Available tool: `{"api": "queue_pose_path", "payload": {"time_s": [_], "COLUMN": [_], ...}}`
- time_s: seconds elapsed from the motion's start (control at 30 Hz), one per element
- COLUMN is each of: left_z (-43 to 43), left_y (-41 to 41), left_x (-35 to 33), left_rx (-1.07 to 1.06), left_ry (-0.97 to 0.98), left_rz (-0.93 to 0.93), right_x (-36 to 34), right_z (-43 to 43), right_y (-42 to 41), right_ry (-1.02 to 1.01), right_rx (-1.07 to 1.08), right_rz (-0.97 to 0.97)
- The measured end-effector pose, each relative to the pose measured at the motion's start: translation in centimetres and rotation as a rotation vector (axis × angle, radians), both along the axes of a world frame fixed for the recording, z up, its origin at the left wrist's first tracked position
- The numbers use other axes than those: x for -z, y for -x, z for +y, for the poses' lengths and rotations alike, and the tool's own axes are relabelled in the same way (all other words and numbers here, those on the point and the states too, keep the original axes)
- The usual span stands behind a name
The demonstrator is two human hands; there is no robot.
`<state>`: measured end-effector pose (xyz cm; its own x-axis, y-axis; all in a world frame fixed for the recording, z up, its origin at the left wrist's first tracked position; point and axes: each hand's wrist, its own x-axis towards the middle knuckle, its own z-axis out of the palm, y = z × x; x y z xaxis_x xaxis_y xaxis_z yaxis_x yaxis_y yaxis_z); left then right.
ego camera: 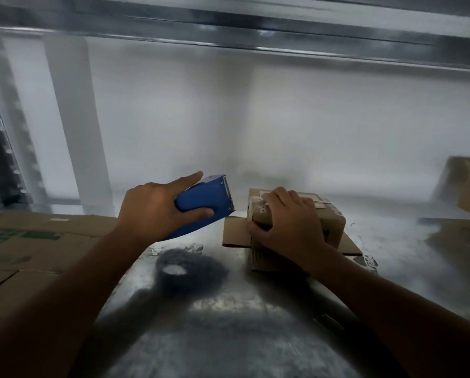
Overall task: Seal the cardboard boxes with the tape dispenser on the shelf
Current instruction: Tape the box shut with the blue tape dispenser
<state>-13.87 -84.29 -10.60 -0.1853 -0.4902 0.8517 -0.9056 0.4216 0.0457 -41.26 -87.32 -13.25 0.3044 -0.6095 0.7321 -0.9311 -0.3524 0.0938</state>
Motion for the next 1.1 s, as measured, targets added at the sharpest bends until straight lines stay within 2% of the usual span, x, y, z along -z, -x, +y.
{"api": "queue_pose_path", "payload": {"time_s": [0.17, 0.3, 0.43, 0.53, 0.7, 0.93, 1.03, 1.1], "left_z": [0.4, 0.6, 1.0, 0.5, -1.1, -2.0, -2.3, -2.5], "left_y": [0.3, 0.8, 1.7, 3.2, 6.4, 7.7, 7.1, 7.0], "left_x": [-0.5, -0.5, -1.7, -3.3, -5.9, -2.6, -1.7, -1.4], "left_rx": [0.051, 0.105, 0.152, 0.200, 0.305, 0.263, 0.257, 0.277], "left_ry": [-0.022, -0.004, 0.003, -0.031, -0.059, -0.071, -0.118, -0.133], "left_rz": [-0.019, -0.043, -0.093, -0.045, 0.012, -0.102, -0.058, -0.036], "right_x": [-1.1, -0.8, -1.4, -2.2, -3.1, -1.3, -1.4, -1.6], "right_z": [0.3, 0.6, 1.4, 1.9, 1.6, 1.4, 0.9, 0.5], "right_y": [2.6, 5.0, 7.0, 8.1, 9.7, 9.4, 9.7, 9.6], "right_ry": [-0.270, -0.345, -0.523, -0.626, -0.681, -0.589, -0.590, -0.592], "right_rx": [-0.301, -0.496, -0.569, -0.609, -0.669, -0.734, -0.722, -0.659], "right_rz": [-0.017, -0.101, -0.189, -0.269, -0.376, -0.639, -0.797, -0.811]}}
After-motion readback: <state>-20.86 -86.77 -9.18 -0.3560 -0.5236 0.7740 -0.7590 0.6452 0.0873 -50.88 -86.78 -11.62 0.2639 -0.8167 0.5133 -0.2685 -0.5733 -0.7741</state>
